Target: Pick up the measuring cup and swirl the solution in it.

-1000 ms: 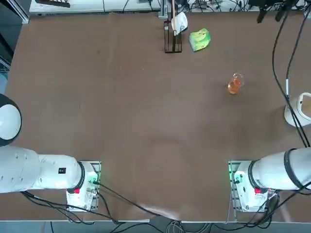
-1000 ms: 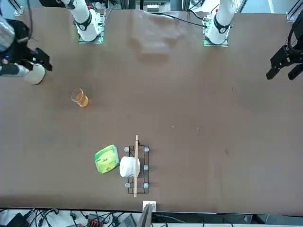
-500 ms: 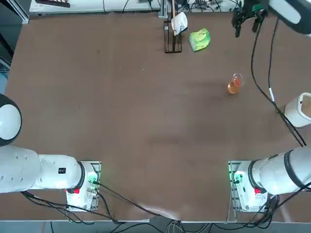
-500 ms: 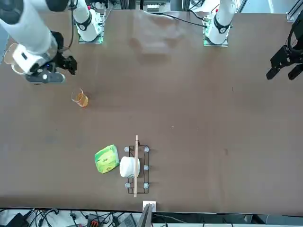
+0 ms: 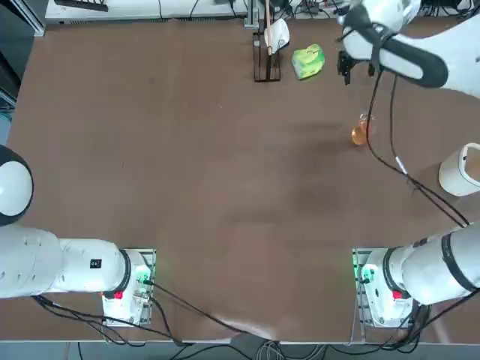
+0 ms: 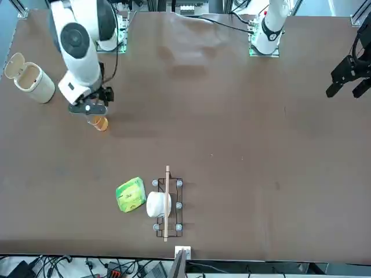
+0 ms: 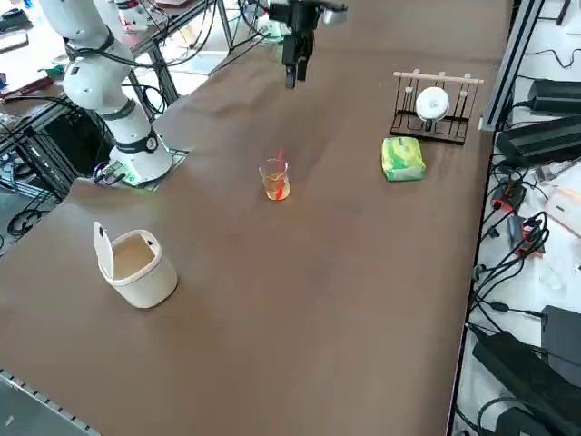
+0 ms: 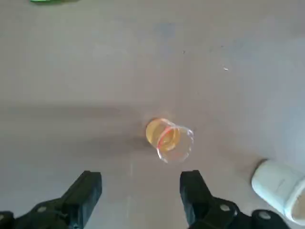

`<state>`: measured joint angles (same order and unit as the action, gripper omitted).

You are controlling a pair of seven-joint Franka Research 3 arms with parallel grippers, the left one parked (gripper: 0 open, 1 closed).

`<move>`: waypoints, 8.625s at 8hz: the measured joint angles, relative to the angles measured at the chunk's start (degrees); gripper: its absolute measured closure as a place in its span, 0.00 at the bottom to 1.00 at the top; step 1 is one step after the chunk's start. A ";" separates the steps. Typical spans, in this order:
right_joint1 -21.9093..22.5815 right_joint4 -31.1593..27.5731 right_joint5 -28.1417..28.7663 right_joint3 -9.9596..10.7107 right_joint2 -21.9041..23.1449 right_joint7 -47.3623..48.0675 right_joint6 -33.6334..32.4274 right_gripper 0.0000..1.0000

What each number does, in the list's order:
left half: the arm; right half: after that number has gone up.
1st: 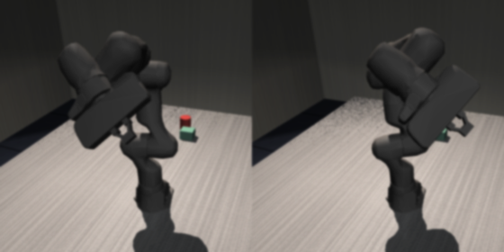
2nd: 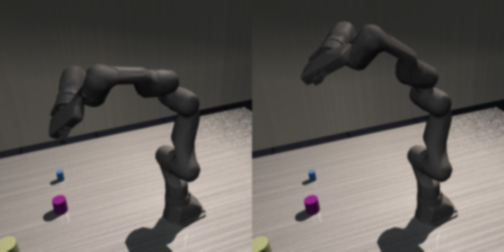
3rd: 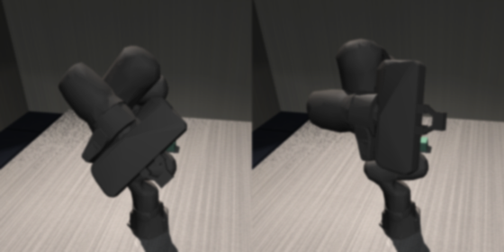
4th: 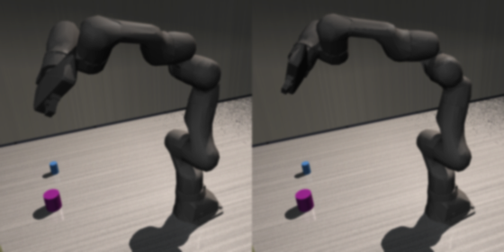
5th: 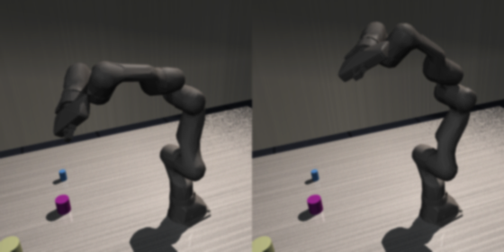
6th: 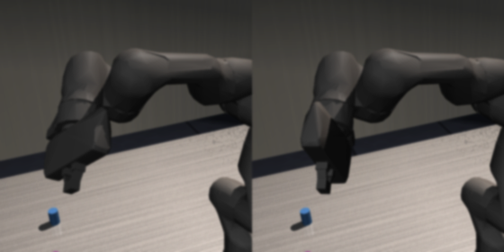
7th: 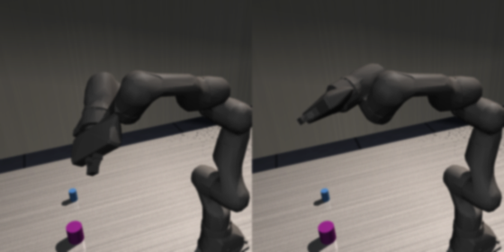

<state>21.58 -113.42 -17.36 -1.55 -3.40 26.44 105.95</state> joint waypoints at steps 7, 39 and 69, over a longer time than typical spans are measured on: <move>-3.28 -15.57 -8.14 1.19 -1.49 7.70 16.96 0.10; -9.74 -13.49 6.80 1.68 -2.95 -15.33 15.14 0.97; -15.81 -6.07 12.34 1.45 -7.46 -28.41 11.74 0.97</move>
<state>5.77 -119.49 -5.02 -0.10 -10.86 -1.97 117.70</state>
